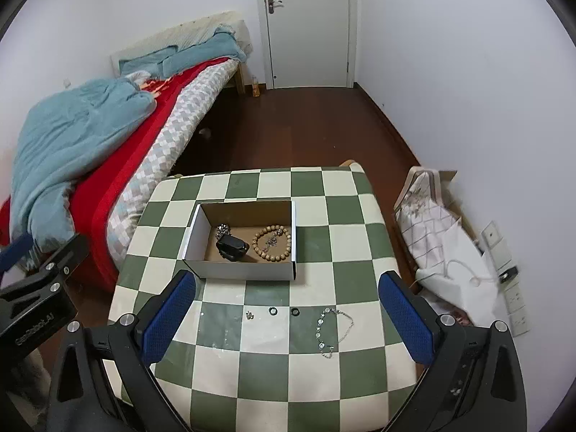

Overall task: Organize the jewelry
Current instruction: 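Withdraw both tools from the box back over the table, then grasp a small silver earring with the left tool while the right tool grasps the silver charm bracelet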

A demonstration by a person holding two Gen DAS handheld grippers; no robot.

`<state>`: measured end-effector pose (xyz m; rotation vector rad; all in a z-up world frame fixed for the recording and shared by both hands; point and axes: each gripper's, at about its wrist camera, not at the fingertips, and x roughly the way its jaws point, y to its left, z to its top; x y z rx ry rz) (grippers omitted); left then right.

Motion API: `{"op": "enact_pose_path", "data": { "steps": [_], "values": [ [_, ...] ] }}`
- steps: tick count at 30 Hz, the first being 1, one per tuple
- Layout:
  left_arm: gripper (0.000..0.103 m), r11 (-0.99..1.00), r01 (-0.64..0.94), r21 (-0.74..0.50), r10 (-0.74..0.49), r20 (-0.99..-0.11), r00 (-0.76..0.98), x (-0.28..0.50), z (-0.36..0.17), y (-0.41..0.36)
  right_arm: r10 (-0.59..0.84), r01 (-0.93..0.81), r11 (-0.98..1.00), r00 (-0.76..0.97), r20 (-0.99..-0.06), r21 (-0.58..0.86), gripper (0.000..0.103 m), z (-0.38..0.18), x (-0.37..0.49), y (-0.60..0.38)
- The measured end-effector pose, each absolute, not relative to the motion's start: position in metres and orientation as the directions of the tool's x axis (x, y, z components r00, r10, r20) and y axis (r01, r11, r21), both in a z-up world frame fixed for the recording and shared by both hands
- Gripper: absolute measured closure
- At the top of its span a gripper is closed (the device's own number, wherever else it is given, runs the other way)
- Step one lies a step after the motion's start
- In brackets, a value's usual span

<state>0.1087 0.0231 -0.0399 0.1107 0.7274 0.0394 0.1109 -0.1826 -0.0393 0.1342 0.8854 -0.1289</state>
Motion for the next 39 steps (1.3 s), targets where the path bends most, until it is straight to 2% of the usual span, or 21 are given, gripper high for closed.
{"op": "enact_pose_path", "data": {
  "steps": [6,7,8,10,17,20,23,25,27,28,34,39],
  "values": [
    [0.0,0.987,-0.025,0.156,0.135,-0.749,0.649,0.123,-0.106,0.019,-0.078,0.293,0.952,0.507,-0.859,0.087,0.001,-0.106,0.114,-0.231],
    [0.0,0.986,-0.024,0.163,0.141,-0.762,0.632,0.126,-0.118,0.016,-0.079,0.314,0.945,0.482,-0.873,0.087,0.005,-0.12,0.114,-0.24],
    [0.0,0.985,-0.023,0.173,0.15,-0.771,0.619,0.129,-0.128,0.013,-0.074,0.324,0.941,0.468,-0.881,0.093,0.018,-0.133,0.114,-0.248],
    [0.0,0.982,-0.012,0.191,0.161,-0.79,0.592,0.134,-0.148,0.005,-0.087,0.35,0.934,0.419,-0.904,0.072,0.036,-0.161,0.115,-0.26],
    [0.0,0.973,0.022,0.229,0.18,-0.82,0.544,0.147,-0.19,-0.016,-0.015,0.383,0.915,0.351,-0.936,0.129,0.038,-0.238,0.117,-0.281],
    [0.0,0.973,0.028,0.229,0.181,-0.833,0.524,0.149,-0.2,-0.018,0.028,0.333,0.93,0.361,-0.932,0.157,0.038,-0.251,0.118,-0.268],
    [0.0,0.971,0.045,0.233,0.179,-0.843,0.507,0.15,-0.21,-0.021,0.014,0.264,0.959,0.336,-0.942,0.109,0.041,-0.263,0.123,-0.243],
    [0.0,0.972,0.065,0.225,0.165,-0.855,0.492,0.148,-0.217,-0.025,-0.024,0.233,0.971,0.304,-0.952,0.05,0.052,-0.274,0.124,-0.23],
    [0.0,0.975,0.08,0.21,0.148,-0.868,0.474,0.148,-0.223,-0.028,-0.086,0.189,0.982,0.331,-0.94,-0.023,0.073,-0.275,0.122,-0.216],
    [0.0,0.977,0.091,0.195,0.132,-0.876,0.464,0.148,-0.225,-0.031,-0.086,0.188,0.982,0.34,-0.937,-0.022,0.098,-0.274,0.122,-0.214],
    [0.001,0.982,0.175,0.066,-0.01,-0.915,0.404,0.155,-0.237,-0.058,-0.08,0.282,0.959,0.349,-0.934,0.024,0.099,-0.274,0.121,-0.241],
    [0.026,0.974,0.223,0.045,-0.043,-0.925,0.376,0.163,-0.249,-0.085,-0.073,0.342,0.938,0.349,-0.934,0.054,0.099,-0.272,0.118,-0.268]
  ]
}}
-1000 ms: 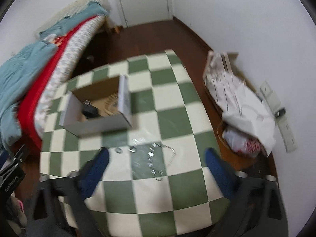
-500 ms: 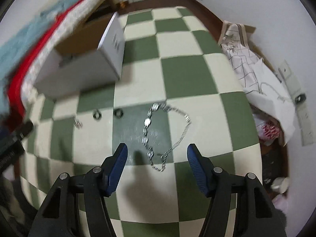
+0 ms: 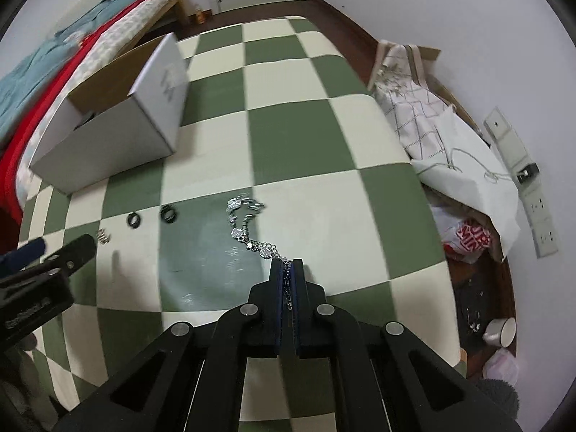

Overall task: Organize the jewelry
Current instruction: 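Grasp a small silver earring with the left tool while the right tool grasps the silver charm bracelet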

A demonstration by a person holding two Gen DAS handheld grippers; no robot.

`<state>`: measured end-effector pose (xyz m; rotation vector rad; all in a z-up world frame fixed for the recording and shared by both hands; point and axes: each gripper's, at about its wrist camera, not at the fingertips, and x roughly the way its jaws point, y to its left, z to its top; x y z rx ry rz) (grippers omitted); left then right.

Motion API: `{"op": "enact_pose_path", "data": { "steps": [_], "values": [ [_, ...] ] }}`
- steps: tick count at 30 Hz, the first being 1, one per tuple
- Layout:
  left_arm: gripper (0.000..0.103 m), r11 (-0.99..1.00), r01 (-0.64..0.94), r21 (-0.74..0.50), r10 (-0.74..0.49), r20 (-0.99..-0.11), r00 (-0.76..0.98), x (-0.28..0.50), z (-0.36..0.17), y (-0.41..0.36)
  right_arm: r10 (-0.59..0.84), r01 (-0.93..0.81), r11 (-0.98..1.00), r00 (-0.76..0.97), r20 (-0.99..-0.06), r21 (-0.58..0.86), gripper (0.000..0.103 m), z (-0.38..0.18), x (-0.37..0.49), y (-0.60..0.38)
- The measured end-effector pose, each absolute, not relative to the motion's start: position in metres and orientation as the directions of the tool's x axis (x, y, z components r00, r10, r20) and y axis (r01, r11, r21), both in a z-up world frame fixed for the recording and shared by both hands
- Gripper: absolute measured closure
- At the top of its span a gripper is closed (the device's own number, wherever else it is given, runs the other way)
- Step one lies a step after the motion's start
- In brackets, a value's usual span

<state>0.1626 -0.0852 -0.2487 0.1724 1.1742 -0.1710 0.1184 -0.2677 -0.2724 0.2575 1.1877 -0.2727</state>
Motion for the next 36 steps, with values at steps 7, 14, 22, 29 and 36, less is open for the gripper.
{"op": "enact_pose_path", "data": {
  "steps": [7,14,22,29,36],
  "values": [
    [0.058,0.965,0.261,0.032,-0.072,-0.921,0.382,0.163,-0.256,-0.101,-0.077,0.363,0.93,0.344,-0.936,0.057,0.099,-0.272,0.119,-0.28],
    [0.097,0.957,0.29,0.012,-0.105,-0.917,0.385,0.164,-0.254,-0.106,-0.073,0.364,0.93,0.345,-0.936,0.061,0.099,-0.272,0.118,-0.28],
    [0.097,0.957,0.29,-0.016,-0.132,-0.913,0.386,0.158,-0.245,-0.095,-0.005,0.371,0.915,0.403,-0.915,0.159,0.099,-0.251,0.114,-0.283],
    [0.097,0.954,0.295,-0.061,-0.18,-0.902,0.393,0.151,-0.218,-0.078,0.072,0.343,0.895,0.521,-0.851,0.285,0.099,-0.198,0.112,-0.288],
    [0.097,0.95,0.287,-0.12,-0.238,-0.874,0.423,0.154,-0.166,-0.06,0.141,0.258,0.902,0.583,-0.8,0.346,0.099,-0.149,0.123,-0.278]
  ]
}}
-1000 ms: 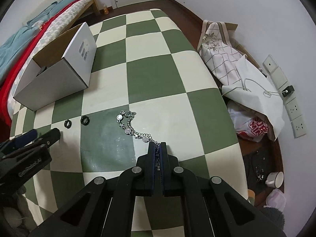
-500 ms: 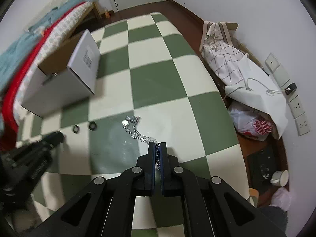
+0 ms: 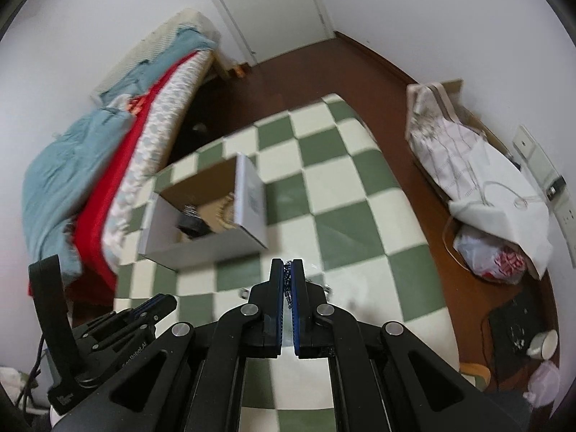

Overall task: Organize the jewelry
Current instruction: 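Grasp a small silver earring with the left tool while the right tool grasps the silver charm bracelet, then lower both held pieces into the white box and open both tools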

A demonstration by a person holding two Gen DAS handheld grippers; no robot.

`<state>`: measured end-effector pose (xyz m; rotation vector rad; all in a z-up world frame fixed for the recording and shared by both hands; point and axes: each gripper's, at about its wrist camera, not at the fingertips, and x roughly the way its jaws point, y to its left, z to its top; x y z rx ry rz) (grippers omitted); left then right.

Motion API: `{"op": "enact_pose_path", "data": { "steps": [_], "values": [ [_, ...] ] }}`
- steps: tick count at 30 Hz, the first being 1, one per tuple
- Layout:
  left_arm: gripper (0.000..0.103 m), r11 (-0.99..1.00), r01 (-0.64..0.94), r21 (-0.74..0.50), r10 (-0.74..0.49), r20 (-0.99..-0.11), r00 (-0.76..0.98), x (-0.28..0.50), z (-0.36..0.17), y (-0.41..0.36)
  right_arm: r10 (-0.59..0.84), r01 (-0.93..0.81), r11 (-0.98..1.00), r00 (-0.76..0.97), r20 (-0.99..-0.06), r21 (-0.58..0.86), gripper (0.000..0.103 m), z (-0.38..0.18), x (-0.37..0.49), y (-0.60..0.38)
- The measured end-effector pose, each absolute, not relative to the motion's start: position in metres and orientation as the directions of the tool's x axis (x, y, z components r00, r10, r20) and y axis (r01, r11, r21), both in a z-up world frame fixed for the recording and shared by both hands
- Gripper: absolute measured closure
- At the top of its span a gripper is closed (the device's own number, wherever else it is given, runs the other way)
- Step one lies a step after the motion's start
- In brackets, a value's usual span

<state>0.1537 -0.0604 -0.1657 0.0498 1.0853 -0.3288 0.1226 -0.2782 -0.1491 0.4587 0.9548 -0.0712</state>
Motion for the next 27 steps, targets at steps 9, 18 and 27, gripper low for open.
{"op": "enact_pose_path", "data": {
  "steps": [9,18,27],
  "values": [
    [0.097,0.948,0.285,-0.144,-0.272,-0.834,0.48,0.209,-0.098,-0.038,0.204,0.103,0.936,0.623,-0.756,0.337,0.099,-0.094,0.174,-0.244],
    [0.097,0.949,0.258,-0.179,-0.265,-0.898,0.352,0.27,-0.128,-0.021,0.257,0.043,0.942,0.543,-0.799,0.332,0.099,-0.108,0.25,-0.208],
    [0.095,0.955,0.235,-0.181,-0.236,-0.944,0.231,0.298,-0.164,-0.027,0.294,0.058,0.937,0.401,-0.867,0.344,0.099,-0.157,0.296,-0.197]
  ]
}}
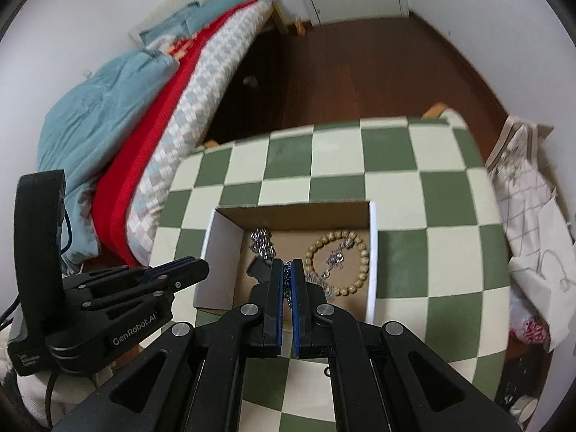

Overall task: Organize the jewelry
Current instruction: 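Lower both held pieces into the white box and open both tools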

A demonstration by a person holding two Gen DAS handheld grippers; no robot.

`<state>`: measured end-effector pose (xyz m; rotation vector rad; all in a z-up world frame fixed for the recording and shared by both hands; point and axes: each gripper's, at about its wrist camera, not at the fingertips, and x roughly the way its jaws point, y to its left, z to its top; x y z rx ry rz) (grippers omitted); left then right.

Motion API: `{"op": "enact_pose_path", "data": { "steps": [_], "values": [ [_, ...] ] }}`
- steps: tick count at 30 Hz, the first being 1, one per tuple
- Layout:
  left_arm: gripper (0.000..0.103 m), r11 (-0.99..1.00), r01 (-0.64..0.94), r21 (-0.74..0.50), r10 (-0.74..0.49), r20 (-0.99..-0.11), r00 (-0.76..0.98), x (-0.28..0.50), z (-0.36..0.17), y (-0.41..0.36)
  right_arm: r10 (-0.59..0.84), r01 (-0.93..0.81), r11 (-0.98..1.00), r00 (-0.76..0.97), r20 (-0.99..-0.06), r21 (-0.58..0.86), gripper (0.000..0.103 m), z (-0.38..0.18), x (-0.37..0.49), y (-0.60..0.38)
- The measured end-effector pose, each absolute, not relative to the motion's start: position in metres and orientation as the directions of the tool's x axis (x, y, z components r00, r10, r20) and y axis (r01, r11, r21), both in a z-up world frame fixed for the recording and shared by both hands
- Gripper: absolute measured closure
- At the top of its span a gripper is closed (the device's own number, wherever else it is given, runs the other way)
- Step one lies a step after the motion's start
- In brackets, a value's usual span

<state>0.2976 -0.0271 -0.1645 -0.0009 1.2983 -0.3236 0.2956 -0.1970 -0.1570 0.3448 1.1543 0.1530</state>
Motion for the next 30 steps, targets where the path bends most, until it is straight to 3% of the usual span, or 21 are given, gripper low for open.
{"op": "enact_pose_path", "data": {
  "steps": [5,7,8,9,11,12,14,16,17,18,20,23,30],
  "values": [
    [0.087,0.966,0.204,-0.156,-0.199,-0.957,0.21,0.309,-0.168,-0.028,0.297,0.11,0.932,0.317,-0.901,0.346,0.098,-0.178,0.31,-0.206],
    [0.069,0.97,0.195,-0.146,-0.19,-0.954,0.23,0.311,-0.164,-0.026,0.291,0.124,0.933,0.288,-0.912,0.337,0.098,-0.182,0.311,-0.21],
    [0.052,0.973,0.188,-0.136,-0.18,-0.952,0.246,0.312,-0.162,-0.025,0.287,0.127,0.935,0.28,-0.916,0.332,0.095,-0.183,0.312,-0.211],
    [0.037,0.976,0.181,-0.122,-0.168,-0.95,0.264,0.312,-0.159,-0.024,0.282,0.131,0.936,0.275,-0.919,0.326,0.092,-0.183,0.312,-0.213],
    [0.031,0.98,0.166,-0.106,-0.152,-0.943,0.297,0.312,-0.153,-0.021,0.274,0.137,0.939,0.265,-0.925,0.317,0.063,-0.183,0.311,-0.216],
    [0.031,0.982,0.158,-0.099,-0.144,-0.941,0.305,0.312,-0.151,-0.02,0.267,0.139,0.94,0.266,-0.926,0.311,0.057,-0.182,0.311,-0.217],
    [0.027,0.985,0.145,-0.09,-0.133,-0.938,0.32,0.312,-0.148,-0.017,0.255,0.134,0.945,0.272,-0.928,0.299,0.052,-0.179,0.31,-0.217],
    [0.011,0.989,0.133,-0.064,-0.107,-0.932,0.346,0.311,-0.144,-0.014,0.224,0.121,0.956,0.28,-0.933,0.266,0.051,-0.174,0.308,-0.215],
    [0.003,0.991,0.127,-0.05,-0.093,-0.929,0.359,0.309,-0.142,-0.013,0.198,0.115,0.964,0.284,-0.938,0.239,0.043,-0.172,0.306,-0.214],
    [0.001,0.992,0.121,-0.03,-0.074,-0.925,0.373,0.307,-0.141,-0.012,0.165,0.109,0.973,0.288,-0.943,0.203,0.037,-0.17,0.305,-0.212],
    [0.001,0.994,0.108,0.012,-0.032,-0.917,0.398,0.303,-0.139,-0.009,0.084,0.097,0.988,0.298,-0.951,0.117,0.013,-0.167,0.302,-0.208],
    [0.0,0.994,0.086,0.064,0.02,-0.9,0.436,0.293,-0.137,-0.004,-0.006,0.098,0.995,0.296,-0.955,0.024,0.003,-0.169,0.294,-0.205],
    [0.0,0.993,0.05,0.105,0.069,-0.879,0.471,0.262,-0.14,0.005,-0.048,0.132,0.991,0.284,-0.958,-0.01,0.0,-0.182,0.272,-0.202]
  ]
}}
